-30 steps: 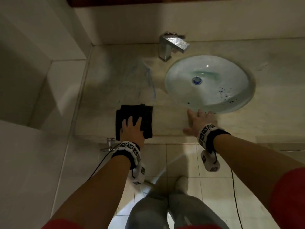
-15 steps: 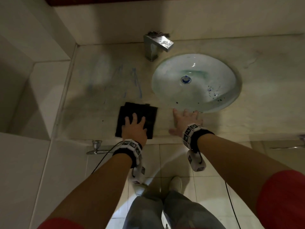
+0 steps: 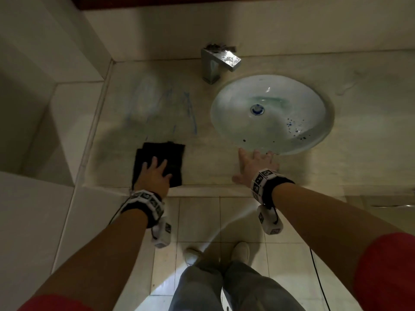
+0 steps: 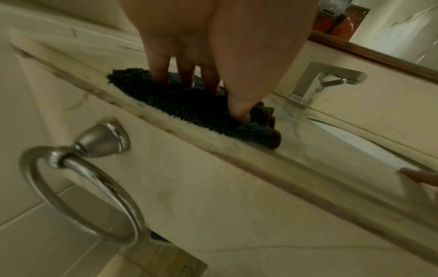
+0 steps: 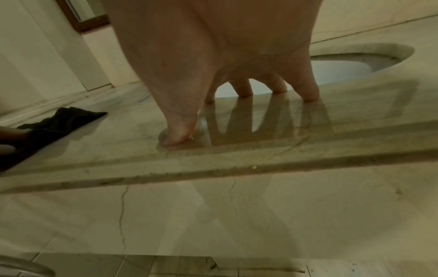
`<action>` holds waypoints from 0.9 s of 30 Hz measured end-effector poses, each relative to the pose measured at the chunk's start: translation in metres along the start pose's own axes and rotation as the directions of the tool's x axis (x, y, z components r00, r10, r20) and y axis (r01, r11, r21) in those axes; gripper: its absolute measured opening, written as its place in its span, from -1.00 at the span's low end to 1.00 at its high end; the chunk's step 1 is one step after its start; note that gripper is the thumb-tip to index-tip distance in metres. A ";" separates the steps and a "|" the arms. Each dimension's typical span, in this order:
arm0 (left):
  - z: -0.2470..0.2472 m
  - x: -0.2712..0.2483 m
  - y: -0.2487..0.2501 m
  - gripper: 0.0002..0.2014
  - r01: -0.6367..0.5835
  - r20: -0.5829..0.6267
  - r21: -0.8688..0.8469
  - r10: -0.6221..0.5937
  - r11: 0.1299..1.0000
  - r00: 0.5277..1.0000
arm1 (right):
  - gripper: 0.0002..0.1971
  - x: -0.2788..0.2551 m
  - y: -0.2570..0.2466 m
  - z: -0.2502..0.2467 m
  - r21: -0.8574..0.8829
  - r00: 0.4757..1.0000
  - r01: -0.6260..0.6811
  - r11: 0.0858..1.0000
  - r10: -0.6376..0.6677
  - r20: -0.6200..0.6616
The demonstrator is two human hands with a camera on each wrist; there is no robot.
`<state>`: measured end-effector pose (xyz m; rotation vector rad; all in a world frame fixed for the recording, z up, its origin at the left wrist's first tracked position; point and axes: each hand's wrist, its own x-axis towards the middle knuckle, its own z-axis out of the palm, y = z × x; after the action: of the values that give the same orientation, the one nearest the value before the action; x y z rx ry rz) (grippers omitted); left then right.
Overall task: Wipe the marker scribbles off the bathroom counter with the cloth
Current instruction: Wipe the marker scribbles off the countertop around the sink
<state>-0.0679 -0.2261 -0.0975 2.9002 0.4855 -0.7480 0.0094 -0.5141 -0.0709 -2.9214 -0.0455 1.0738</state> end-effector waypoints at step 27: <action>0.003 0.000 0.045 -0.40 0.022 0.060 -0.011 -0.021 1.000 0.998 | 0.02 0.004 0.004 0.005 -0.033 0.996 0.047 0.998 -0.049 -0.073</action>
<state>-0.0544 -0.2688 -0.0988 2.8569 0.5130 -0.8299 0.0089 -0.5183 -0.0773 -2.9681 -0.1315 0.9665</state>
